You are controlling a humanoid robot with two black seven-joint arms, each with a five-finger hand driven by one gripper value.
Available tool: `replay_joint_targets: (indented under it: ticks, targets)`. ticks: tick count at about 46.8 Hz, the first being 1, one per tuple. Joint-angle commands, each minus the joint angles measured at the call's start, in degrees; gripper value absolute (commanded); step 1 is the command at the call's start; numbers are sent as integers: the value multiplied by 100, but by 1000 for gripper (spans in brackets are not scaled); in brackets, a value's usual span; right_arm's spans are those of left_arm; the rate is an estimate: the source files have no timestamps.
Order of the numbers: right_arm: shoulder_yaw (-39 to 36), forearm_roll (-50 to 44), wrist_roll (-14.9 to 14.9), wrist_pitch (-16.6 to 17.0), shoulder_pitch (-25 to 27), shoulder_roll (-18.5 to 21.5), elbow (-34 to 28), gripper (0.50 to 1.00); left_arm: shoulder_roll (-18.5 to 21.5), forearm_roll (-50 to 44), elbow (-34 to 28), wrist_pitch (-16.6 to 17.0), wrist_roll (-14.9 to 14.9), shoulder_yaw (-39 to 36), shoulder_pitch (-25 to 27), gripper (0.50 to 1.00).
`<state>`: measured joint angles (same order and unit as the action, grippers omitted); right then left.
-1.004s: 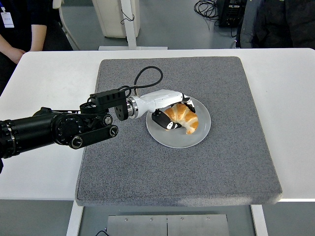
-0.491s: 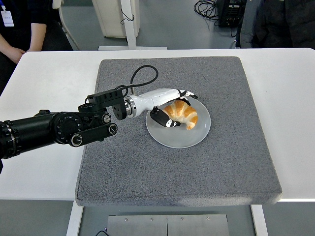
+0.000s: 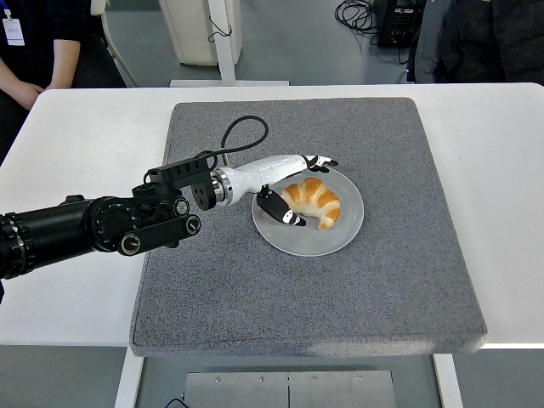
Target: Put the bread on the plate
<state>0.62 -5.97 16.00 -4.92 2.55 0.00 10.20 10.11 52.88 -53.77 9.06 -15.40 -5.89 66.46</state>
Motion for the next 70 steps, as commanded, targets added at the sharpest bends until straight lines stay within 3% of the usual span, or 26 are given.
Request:
replay_joint_targets:
  ticks: [1,9,17,35,56,62,70]
  targets:
    - [0,-1,-1,0,0,0,0,1000,52,-435,-2,-45,2,140,77,963]
    - [0,-1,-1,0,0,0,0,1000,395,-902,-11,-177,2,404,226,968]
    - [0,-1,-1,0,0,0,0,1000,562,-1332,-11,-291,2,1141,121,971]
    - [0,-1,-1,0,0,0,0,1000,536,-2905,-2,-317,2,2609,-634,975]
    - [0,-1,-1,0,0,0,0,1000,483,-3073,7,-309,-42,3937,-1592,975]
    - [9,-1,-1,0,9,0,9,1000,448,-3073,138,-309,-323,4157,-1865,975]
    - [9,-1,-1,0,9,0,9,1000,35,-3222,735,-309,-815,4175,-1944,975]
